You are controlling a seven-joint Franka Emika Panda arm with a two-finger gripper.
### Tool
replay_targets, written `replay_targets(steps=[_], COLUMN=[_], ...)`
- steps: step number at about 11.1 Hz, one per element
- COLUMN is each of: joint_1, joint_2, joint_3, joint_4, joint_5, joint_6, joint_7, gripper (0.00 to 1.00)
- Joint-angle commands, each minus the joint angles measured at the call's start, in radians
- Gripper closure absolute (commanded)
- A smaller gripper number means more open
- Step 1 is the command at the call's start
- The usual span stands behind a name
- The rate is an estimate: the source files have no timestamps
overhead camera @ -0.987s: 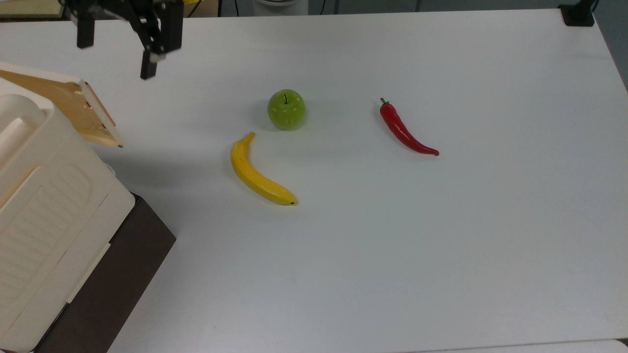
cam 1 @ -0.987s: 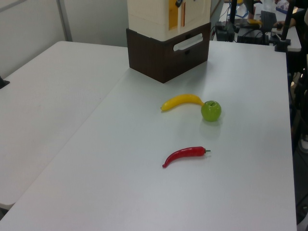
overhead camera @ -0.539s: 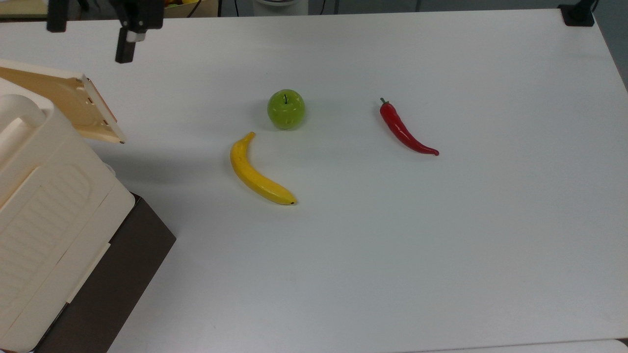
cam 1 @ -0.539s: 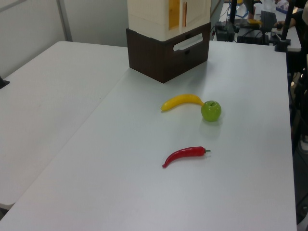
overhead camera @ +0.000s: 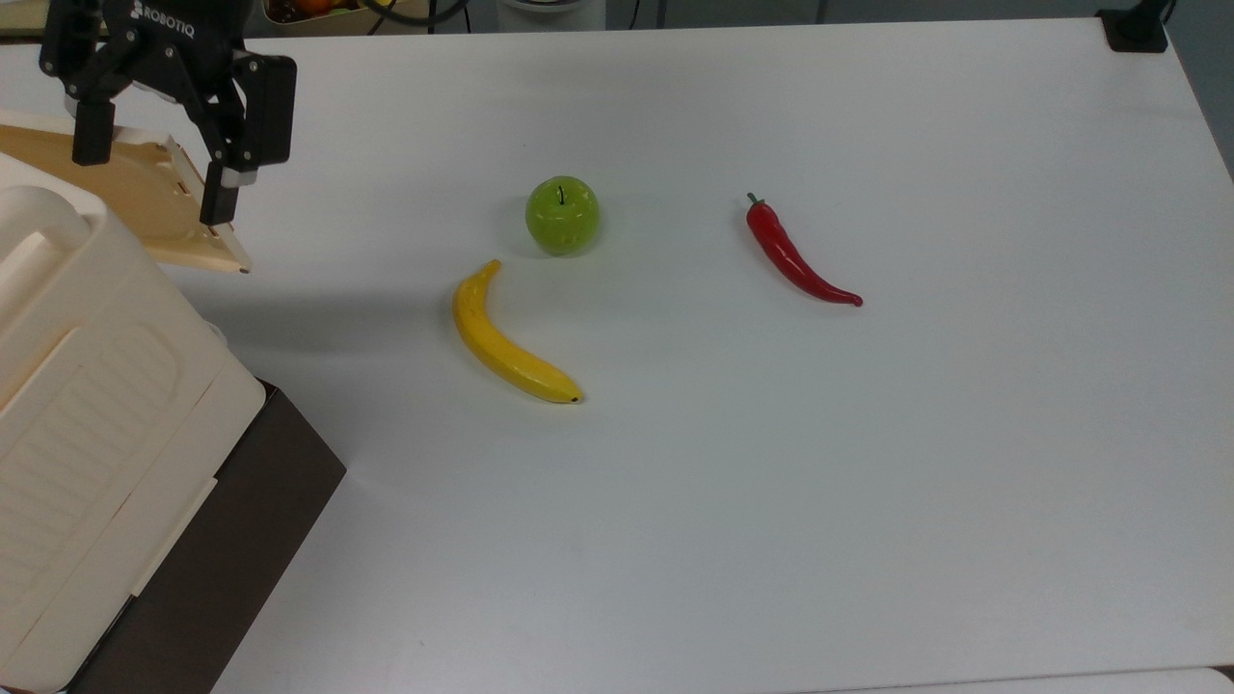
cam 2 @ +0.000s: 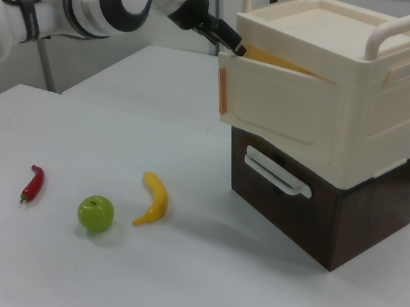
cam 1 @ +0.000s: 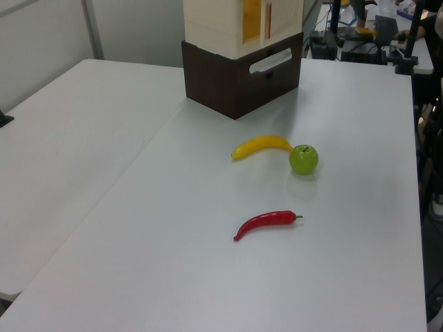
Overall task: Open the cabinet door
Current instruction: 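Push the door edge further around its hinge to widen the opening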
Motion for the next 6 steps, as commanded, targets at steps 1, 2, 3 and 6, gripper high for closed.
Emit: replay_targets(steps=[1,2,3,6], joint_1=[0.003,0.003,0.003,-0.020], joint_2=[-0.010,-0.017,-0.031,-0.077], joint_3=[-0.006,-0.006,-0.008,-0.008], joint_4=[-0.006,-0.006,-0.006,-0.006], joint_5=[0.015,0.017,0.026,0.087], joint_6=[-0.024,-0.075,-0.138,-0.261], joint_7=[0.004,-0.029,-0.067,-0.147], gripper=[0.00,0.00,0.00,0.00])
